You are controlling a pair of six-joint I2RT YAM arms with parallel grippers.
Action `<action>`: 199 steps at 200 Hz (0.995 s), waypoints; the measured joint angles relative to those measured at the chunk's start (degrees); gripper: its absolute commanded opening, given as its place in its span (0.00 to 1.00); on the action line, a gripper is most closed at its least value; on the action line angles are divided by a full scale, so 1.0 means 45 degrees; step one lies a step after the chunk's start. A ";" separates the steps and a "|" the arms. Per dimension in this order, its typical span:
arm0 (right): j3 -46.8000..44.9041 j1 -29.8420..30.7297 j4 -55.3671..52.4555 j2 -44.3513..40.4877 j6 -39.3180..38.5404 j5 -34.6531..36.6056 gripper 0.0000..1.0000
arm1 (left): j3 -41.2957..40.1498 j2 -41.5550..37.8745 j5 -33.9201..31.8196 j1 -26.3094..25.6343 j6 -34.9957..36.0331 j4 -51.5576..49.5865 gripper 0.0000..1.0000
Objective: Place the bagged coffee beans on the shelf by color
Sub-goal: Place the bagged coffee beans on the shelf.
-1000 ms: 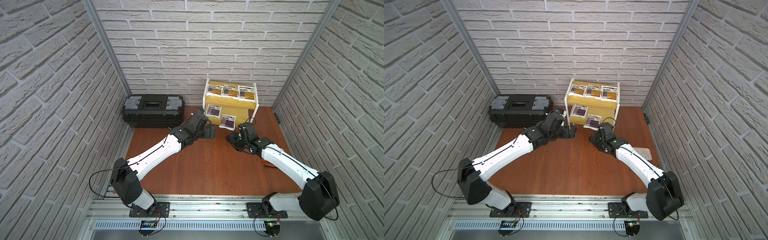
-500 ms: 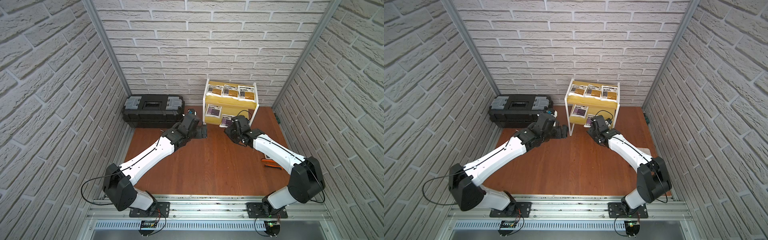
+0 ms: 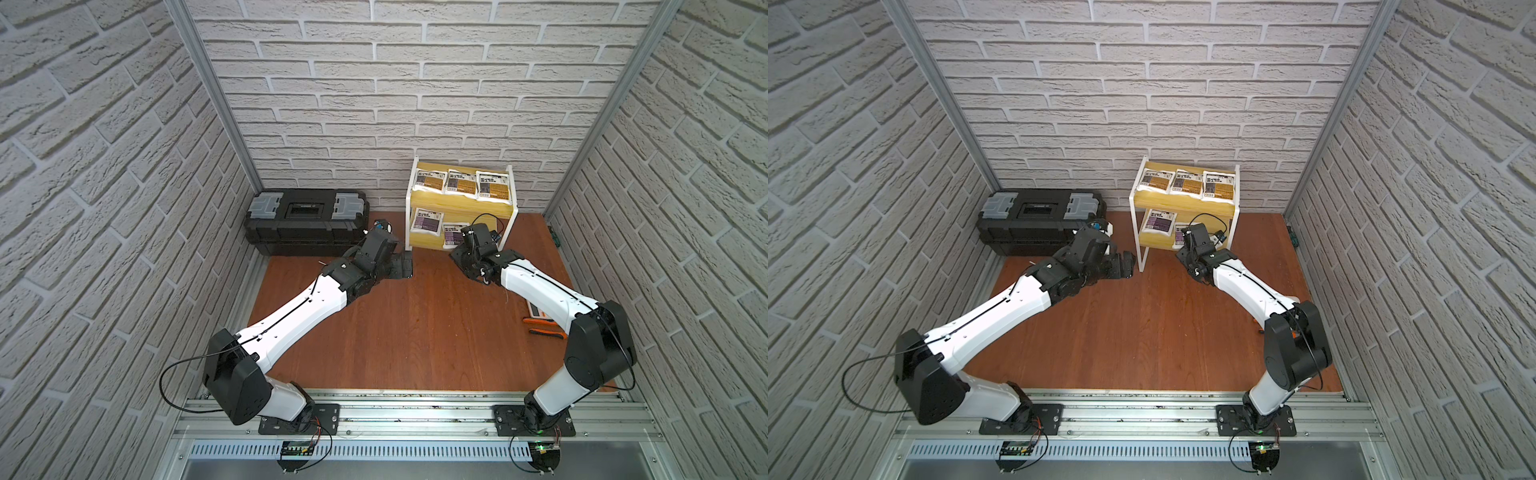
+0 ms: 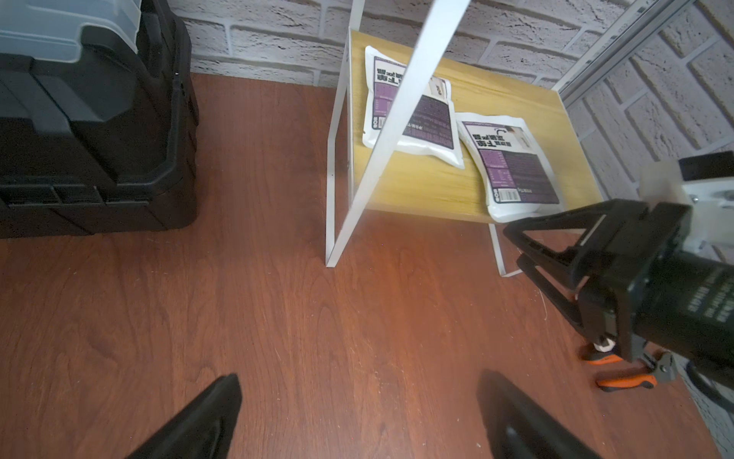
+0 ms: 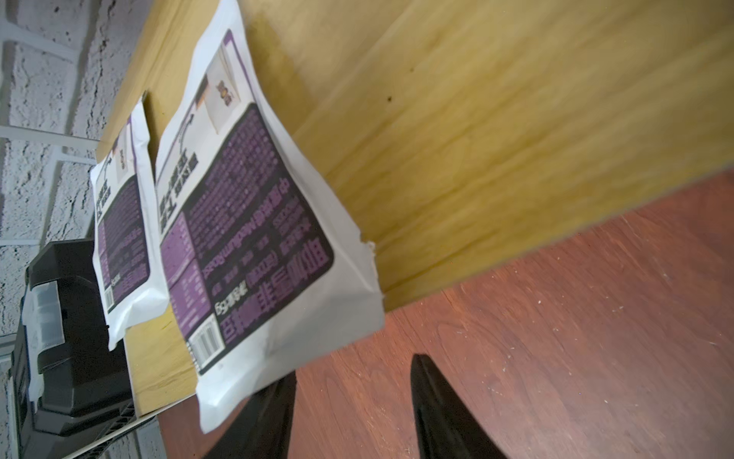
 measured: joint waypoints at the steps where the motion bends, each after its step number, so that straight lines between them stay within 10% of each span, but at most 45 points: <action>1: 0.0000 -0.0005 0.0000 0.0000 -0.0005 0.0000 0.52 | 0.0000 0.0000 0.0000 0.0000 0.0000 0.0000 0.99; 87: -0.0136 -0.0228 0.0272 -0.0544 -0.0933 -0.1613 0.56 | 0.0019 0.0233 0.0369 -0.0015 0.0180 0.0068 0.99; 199: -0.2934 -0.1209 -0.2234 -0.7310 -0.2895 -0.1642 0.58 | 0.2225 0.4109 0.0126 -0.1389 0.0121 0.1151 0.99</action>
